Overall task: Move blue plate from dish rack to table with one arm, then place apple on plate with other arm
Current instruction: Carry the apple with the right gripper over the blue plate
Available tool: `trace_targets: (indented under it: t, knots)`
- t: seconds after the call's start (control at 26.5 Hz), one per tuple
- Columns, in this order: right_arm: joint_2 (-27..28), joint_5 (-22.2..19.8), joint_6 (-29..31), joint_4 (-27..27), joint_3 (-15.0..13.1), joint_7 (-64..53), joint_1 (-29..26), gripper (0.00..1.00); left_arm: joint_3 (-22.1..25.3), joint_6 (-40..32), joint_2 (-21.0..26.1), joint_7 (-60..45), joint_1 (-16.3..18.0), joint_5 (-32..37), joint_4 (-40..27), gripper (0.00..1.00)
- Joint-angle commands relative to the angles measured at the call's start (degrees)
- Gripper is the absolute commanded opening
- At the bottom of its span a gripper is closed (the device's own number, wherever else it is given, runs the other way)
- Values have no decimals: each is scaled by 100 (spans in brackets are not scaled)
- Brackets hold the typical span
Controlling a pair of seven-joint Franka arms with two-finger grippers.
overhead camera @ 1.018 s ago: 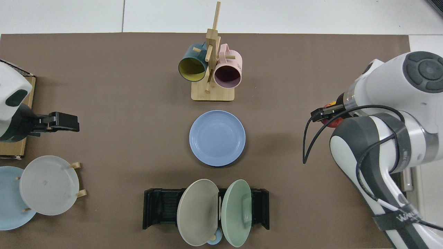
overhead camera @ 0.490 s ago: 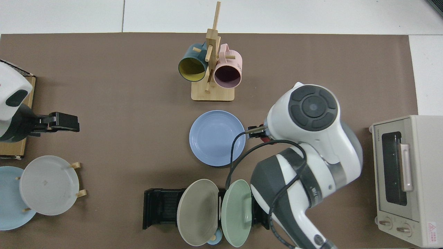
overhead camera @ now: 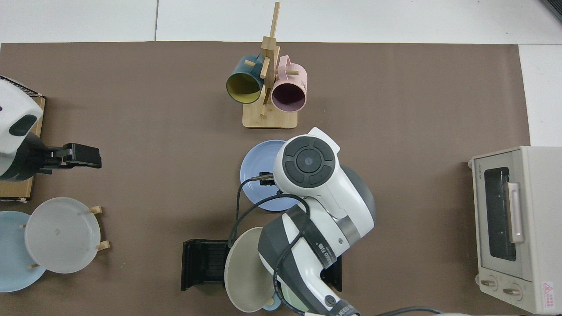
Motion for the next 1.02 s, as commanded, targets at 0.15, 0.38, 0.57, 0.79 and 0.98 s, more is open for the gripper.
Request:
trace_targets:
  t: [0.15,0.38,0.57,0.79,0.98]
  knots:
    - [636,86,572,177,-33,635,181,0,18,-56,-108,26,-32,105,-119,100]
    - [908,77,739,177,-33,748,173,0,18,-56,-108,35,-40,105,-128,100]
    - [1093,121,1091,168,-33,881,181,0,18,-56,-108,35,-40,105,-136,100]
    - [1216,121,1240,168,-33,863,146,37,18,-56,-108,26,-40,105,-136,100]
    - [1208,33,1153,177,-33,801,172,100,9,-56,-108,26,-40,105,-136,100]
